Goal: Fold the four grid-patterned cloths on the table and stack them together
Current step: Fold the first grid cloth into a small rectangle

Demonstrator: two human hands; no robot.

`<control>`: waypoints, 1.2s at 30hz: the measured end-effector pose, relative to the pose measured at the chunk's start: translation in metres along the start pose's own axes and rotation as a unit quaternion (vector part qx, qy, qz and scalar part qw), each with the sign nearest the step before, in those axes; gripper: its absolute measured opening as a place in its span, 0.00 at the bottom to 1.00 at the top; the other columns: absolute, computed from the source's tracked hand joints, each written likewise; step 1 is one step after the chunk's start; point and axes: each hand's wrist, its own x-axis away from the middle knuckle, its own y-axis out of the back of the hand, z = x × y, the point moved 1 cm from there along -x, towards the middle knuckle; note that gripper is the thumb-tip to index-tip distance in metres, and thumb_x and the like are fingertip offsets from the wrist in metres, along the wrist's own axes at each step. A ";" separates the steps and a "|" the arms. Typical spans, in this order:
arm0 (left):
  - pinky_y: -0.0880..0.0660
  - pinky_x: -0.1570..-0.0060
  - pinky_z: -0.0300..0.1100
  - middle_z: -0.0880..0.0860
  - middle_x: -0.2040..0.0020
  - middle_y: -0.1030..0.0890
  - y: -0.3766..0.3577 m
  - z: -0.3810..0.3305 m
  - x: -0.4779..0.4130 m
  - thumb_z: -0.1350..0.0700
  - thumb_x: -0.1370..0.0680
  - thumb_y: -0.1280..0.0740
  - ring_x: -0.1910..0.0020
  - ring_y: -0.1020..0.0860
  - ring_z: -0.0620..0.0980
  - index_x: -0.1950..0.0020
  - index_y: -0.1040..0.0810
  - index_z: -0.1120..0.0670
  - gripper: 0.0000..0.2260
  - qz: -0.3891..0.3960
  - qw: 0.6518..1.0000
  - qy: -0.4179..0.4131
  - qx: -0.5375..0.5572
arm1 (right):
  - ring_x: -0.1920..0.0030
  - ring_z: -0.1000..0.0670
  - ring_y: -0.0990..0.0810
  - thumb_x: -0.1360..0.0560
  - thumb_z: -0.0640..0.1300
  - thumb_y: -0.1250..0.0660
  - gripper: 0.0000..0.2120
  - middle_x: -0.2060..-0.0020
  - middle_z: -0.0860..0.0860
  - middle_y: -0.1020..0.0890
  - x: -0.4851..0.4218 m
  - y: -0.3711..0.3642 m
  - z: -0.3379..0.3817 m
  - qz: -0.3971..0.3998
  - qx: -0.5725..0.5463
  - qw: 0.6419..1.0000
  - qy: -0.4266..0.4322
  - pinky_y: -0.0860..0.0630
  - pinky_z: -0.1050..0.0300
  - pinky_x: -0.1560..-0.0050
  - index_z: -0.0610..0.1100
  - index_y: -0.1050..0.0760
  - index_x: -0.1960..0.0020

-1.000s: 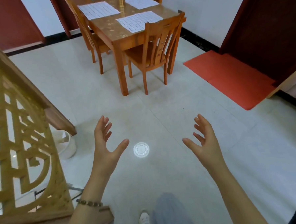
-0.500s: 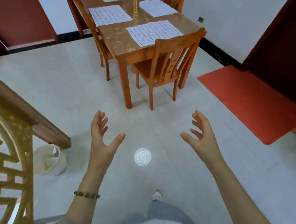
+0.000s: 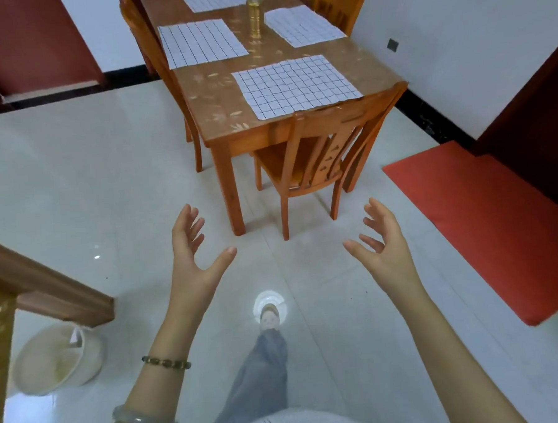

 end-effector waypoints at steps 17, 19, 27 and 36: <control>0.35 0.29 0.49 0.45 0.26 0.37 -0.093 0.005 -0.305 0.52 0.29 0.28 0.29 0.34 0.41 0.24 0.44 0.46 0.39 0.042 0.999 -0.017 0.007 | 0.32 0.57 0.32 0.28 0.38 0.28 0.34 0.34 0.57 0.31 -0.303 -0.015 0.032 -0.053 -0.022 0.998 0.023 0.27 0.61 0.38 0.51 0.39 0.27; 0.35 0.29 0.47 0.44 0.26 0.37 -0.103 0.006 -0.328 0.53 0.29 0.28 0.30 0.34 0.40 0.24 0.44 0.45 0.38 0.039 0.999 -0.021 0.004 | 0.33 0.58 0.32 0.28 0.37 0.28 0.34 0.33 0.57 0.31 -0.333 -0.013 0.029 -0.049 -0.029 0.998 0.024 0.27 0.65 0.39 0.50 0.39 0.27; 0.34 0.30 0.49 0.44 0.26 0.37 -0.161 0.015 -0.420 0.52 0.30 0.27 0.29 0.34 0.42 0.24 0.44 0.46 0.39 -0.026 1.000 0.005 0.003 | 0.35 0.66 0.33 0.28 0.34 0.30 0.35 0.31 0.55 0.32 -0.461 -0.003 0.012 0.015 -0.056 0.998 0.028 0.28 0.58 0.36 0.47 0.40 0.26; 0.34 0.30 0.47 0.44 0.25 0.37 -0.255 0.007 -0.501 0.43 0.33 0.29 0.28 0.35 0.44 0.25 0.43 0.43 0.40 -0.107 0.993 0.052 0.000 | 0.33 0.60 0.32 0.28 0.36 0.29 0.33 0.32 0.60 0.32 -0.616 0.042 -0.004 0.123 -0.038 0.991 0.030 0.29 0.54 0.34 0.49 0.39 0.27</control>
